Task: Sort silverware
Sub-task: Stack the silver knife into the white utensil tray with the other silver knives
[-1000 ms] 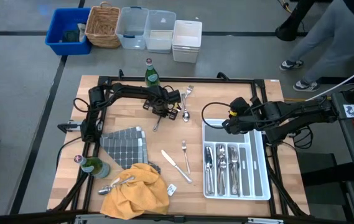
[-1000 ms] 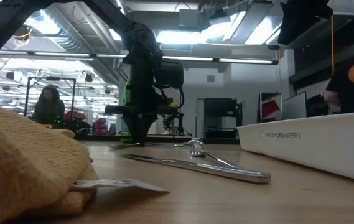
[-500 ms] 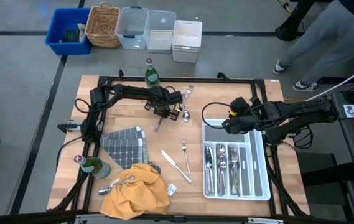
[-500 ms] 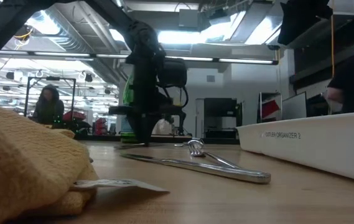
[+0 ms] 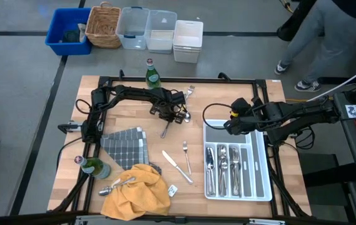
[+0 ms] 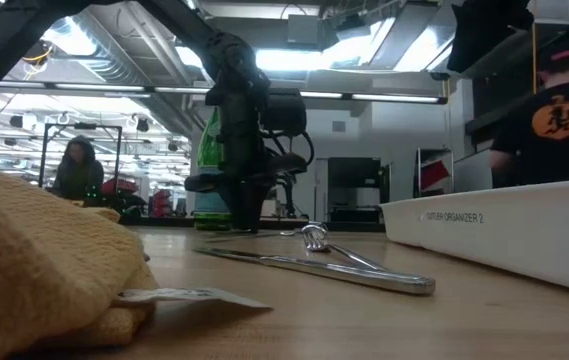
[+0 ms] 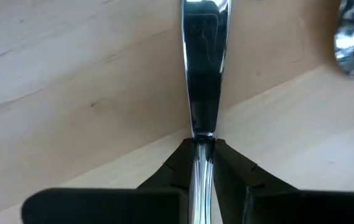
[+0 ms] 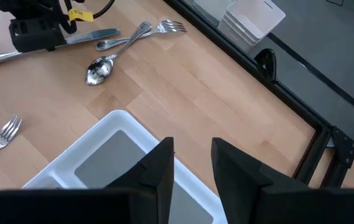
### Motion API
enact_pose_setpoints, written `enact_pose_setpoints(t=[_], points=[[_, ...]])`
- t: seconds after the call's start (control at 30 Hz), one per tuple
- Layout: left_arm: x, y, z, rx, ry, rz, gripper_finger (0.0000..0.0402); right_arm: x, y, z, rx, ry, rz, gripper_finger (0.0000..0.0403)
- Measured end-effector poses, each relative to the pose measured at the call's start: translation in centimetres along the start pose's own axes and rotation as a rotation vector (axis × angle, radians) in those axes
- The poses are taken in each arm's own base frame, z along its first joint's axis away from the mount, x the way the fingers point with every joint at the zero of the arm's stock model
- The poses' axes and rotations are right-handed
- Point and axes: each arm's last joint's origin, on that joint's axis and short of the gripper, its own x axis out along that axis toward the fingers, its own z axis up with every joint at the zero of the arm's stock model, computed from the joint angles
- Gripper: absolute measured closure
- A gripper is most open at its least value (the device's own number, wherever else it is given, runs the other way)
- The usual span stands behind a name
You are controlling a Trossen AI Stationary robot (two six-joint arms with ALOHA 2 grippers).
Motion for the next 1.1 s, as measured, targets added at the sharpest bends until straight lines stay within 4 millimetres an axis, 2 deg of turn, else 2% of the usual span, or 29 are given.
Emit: enact_pose_setpoints(t=[0.33, 0.53, 0.67, 0.87, 1.1], points=[[-0.9, -0.6, -0.6, 0.026, 0.018, -0.048, 0.0369, 0.0, 0.0, 0.0, -0.023, 0.001, -0.001, 0.0292], [-2.9, -1.3, -1.5, 0.051, 0.009, -0.108, 0.0369, 0.0, 0.0, 0.0, -0.029, 0.001, -0.001, 0.0292], [-4.3, -2.4, -2.8, 0.039, 0.009, -0.163, 0.0369, 0.0, 0.0, 0.0, -0.030, 0.001, -0.001, 0.0292], [-5.3, -5.9, -6.2, 0.011, -0.005, -0.305, 0.0369, 0.0, 0.0, 0.0, -0.029, 0.001, -0.001, 0.0292], [-6.0, -11.3, -11.7, -0.016, -0.022, -0.568, 0.0369, 0.0, 0.0, 0.0, -0.029, 0.000, -0.001, 0.0292]])
